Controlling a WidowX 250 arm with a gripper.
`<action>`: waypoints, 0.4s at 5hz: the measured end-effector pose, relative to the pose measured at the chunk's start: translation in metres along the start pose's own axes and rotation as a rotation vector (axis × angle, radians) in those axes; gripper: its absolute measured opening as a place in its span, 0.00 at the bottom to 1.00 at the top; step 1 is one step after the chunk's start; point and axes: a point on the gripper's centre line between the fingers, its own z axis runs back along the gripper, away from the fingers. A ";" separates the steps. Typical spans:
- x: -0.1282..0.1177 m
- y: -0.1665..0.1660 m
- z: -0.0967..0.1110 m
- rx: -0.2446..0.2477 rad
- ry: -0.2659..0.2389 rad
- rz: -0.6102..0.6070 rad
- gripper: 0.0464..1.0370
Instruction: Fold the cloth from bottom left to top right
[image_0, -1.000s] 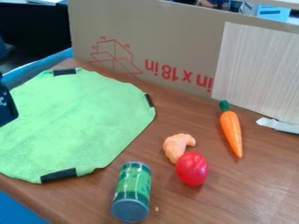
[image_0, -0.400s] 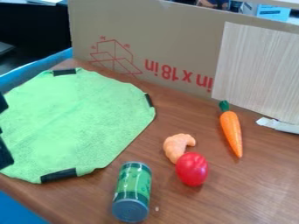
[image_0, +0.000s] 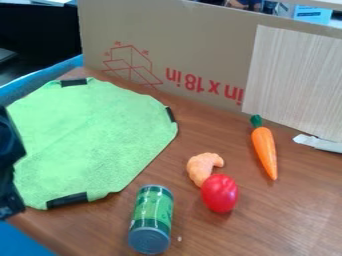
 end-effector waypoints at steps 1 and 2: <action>0.007 0.003 -0.011 0.022 0.016 -0.019 0.96; 0.015 0.002 -0.025 0.033 0.033 -0.033 0.96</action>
